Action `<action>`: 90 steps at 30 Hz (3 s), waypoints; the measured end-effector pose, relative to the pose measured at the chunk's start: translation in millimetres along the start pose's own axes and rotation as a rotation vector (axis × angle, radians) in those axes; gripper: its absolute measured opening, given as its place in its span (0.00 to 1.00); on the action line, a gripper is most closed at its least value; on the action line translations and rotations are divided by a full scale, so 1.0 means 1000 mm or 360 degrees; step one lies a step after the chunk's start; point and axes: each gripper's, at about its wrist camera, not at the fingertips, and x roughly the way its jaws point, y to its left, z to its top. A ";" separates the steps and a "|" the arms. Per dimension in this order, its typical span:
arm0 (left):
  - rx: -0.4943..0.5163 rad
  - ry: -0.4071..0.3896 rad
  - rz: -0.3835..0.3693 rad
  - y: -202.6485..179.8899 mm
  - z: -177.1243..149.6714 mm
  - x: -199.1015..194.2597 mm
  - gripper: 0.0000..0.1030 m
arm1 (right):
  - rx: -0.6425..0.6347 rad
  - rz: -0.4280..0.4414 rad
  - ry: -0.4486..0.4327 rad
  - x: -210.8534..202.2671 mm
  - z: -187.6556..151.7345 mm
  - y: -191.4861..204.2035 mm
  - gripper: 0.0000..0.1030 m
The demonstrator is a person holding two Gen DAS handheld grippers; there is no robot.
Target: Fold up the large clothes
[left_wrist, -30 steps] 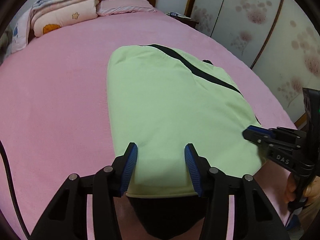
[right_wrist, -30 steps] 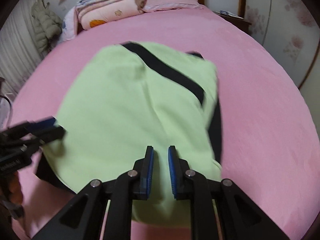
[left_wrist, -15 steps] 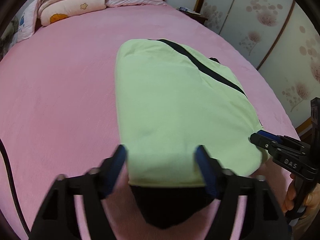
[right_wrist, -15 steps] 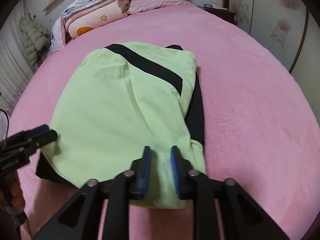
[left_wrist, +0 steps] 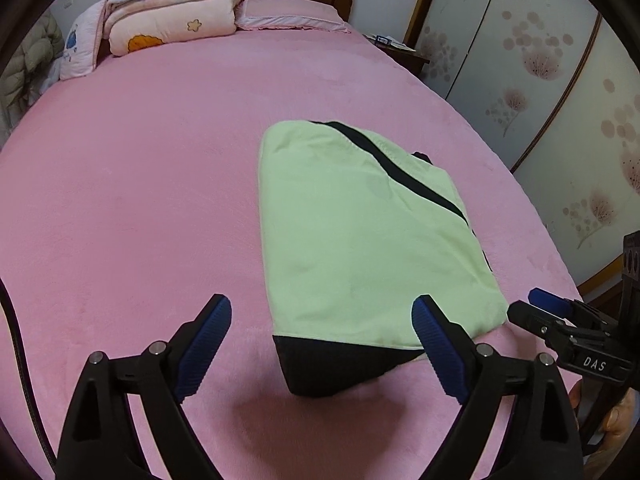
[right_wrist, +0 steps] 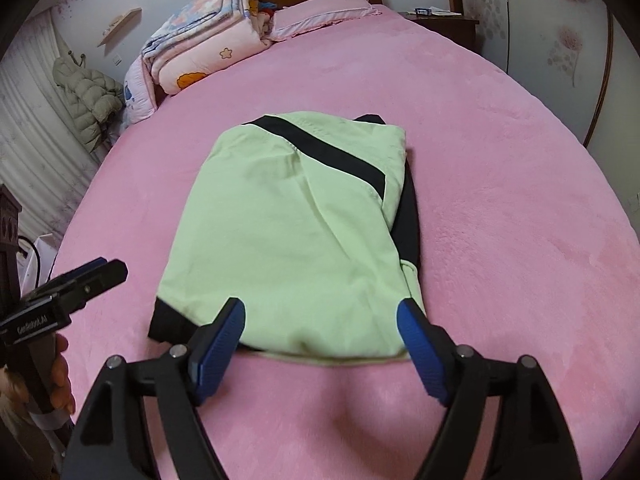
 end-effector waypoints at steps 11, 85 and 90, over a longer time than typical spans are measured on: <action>0.0013 0.0120 -0.0148 0.000 0.010 0.012 0.94 | -0.0045 -0.0061 -0.0015 -0.002 0.016 -0.016 0.77; 0.0036 -0.0029 -0.0048 0.367 0.146 -0.088 0.45 | -0.0379 0.0622 -0.0130 0.124 0.176 0.354 0.12; 0.0019 -0.0059 -0.0021 0.433 0.187 -0.011 0.46 | -0.0246 0.0581 -0.0182 0.212 0.217 0.392 0.12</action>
